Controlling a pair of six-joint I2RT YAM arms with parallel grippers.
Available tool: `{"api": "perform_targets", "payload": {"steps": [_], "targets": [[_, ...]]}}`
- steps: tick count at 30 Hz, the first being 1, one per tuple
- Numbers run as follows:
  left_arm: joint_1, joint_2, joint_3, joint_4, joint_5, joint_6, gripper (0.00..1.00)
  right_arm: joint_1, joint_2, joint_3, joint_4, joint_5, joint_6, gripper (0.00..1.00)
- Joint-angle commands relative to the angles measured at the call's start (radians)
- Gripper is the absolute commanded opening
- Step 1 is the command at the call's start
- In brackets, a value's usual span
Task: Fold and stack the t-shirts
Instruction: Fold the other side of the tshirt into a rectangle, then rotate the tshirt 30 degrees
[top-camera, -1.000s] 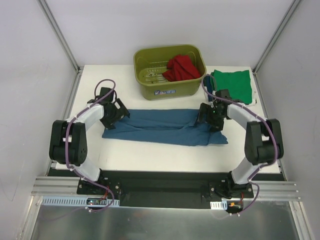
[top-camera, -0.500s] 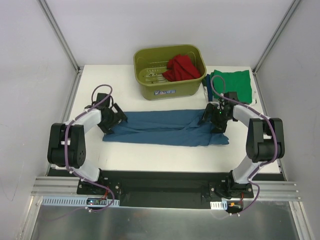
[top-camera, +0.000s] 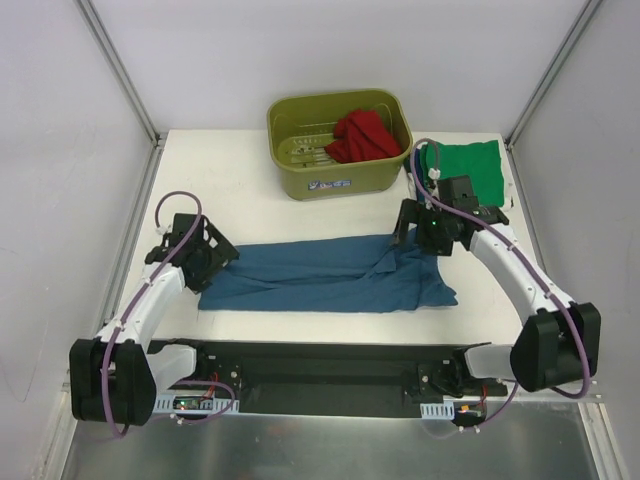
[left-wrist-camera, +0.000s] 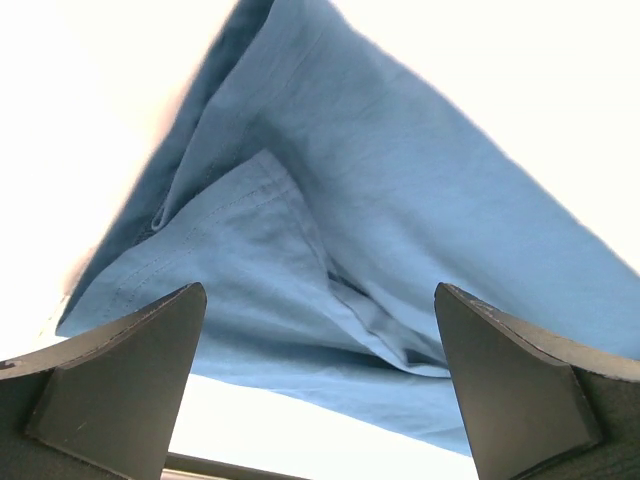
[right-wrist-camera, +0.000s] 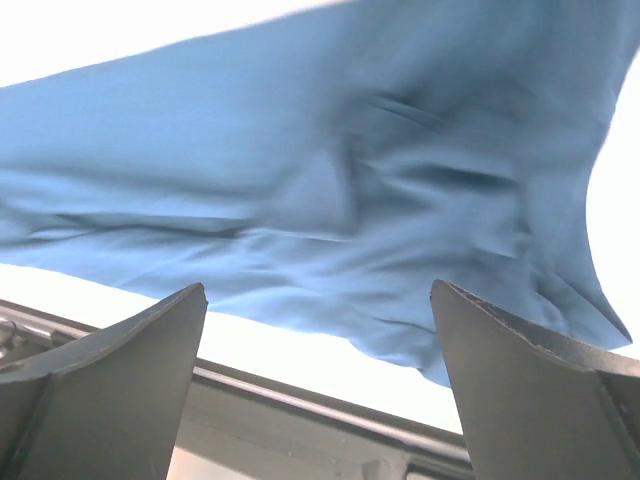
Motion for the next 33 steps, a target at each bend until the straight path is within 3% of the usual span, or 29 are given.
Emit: {"api": "perform_targets", "payload": {"steps": [1,5,11,27,33], "targets": [[0.008,-0.068,0.065,-0.058,-0.074,-0.002,0.99,0.129,-0.034,0.097,-0.06,0.122,-0.011,0.99],[0.008,-0.086,0.084,-0.077,-0.077,0.029,0.99,0.236,0.084,0.149,-0.079,0.212,0.023,0.99],[0.008,-0.096,0.065,-0.087,-0.087,0.046,0.99,0.266,0.231,0.183,-0.07,0.3,0.08,0.98],[0.008,-0.031,0.055,-0.087,-0.094,0.044,0.99,0.391,0.463,0.352,0.061,0.087,0.153,0.96],[0.008,-0.045,0.053,-0.087,-0.073,0.046,0.99,0.407,0.506,0.477,0.011,0.197,0.227,0.95]]}}
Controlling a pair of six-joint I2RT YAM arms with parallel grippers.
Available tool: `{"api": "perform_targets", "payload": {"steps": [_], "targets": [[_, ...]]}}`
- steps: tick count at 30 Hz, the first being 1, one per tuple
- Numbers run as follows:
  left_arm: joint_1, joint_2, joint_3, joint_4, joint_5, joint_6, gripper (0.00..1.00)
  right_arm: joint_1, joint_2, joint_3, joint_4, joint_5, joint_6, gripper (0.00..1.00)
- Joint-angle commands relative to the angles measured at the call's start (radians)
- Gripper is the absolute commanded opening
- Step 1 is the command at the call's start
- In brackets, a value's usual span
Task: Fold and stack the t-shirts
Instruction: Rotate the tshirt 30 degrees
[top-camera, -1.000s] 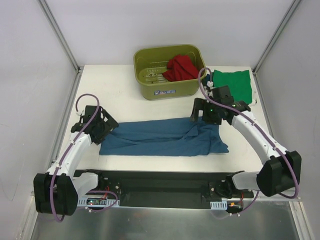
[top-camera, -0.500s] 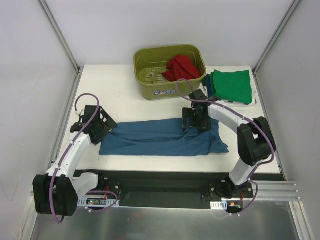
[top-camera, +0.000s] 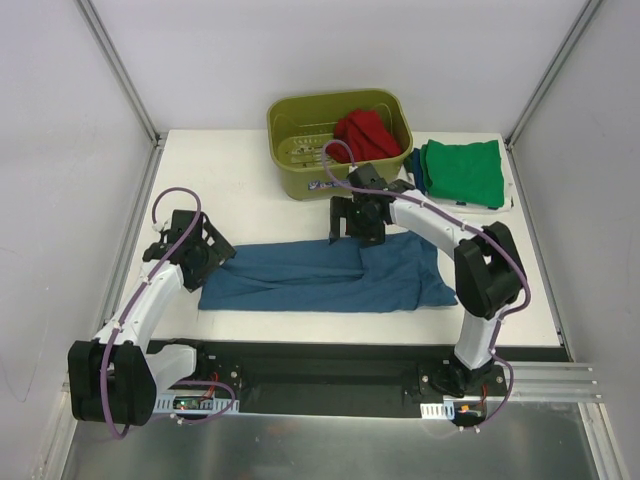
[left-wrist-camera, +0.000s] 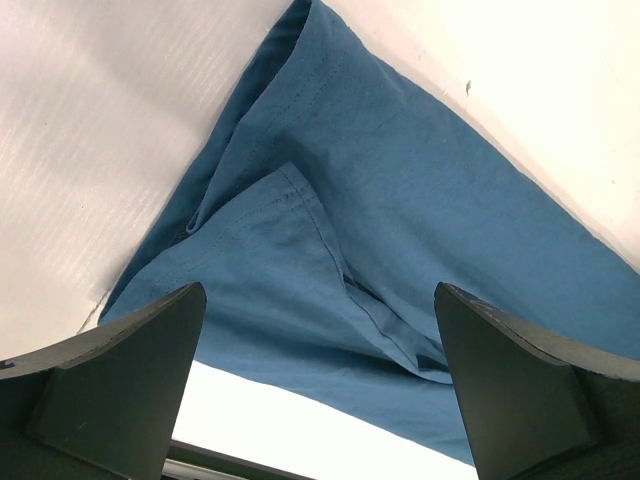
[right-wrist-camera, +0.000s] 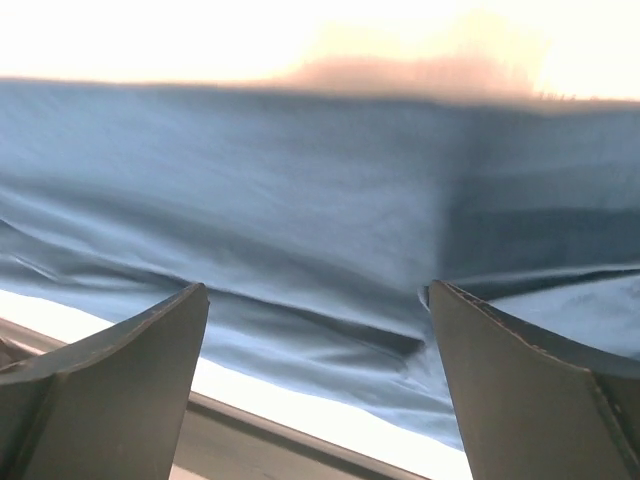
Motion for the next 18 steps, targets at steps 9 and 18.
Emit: {"api": "perform_targets", "payload": {"steps": [9,18], "targets": [[-0.024,-0.003,0.038,-0.013,0.06,0.029,0.99,0.03,-0.114,0.003,-0.238,0.457,0.082,0.98],[-0.148,0.201,0.173,0.039,0.152,0.099,0.99,0.004,-0.357,-0.344,-0.159,0.488,0.154,1.0]]}}
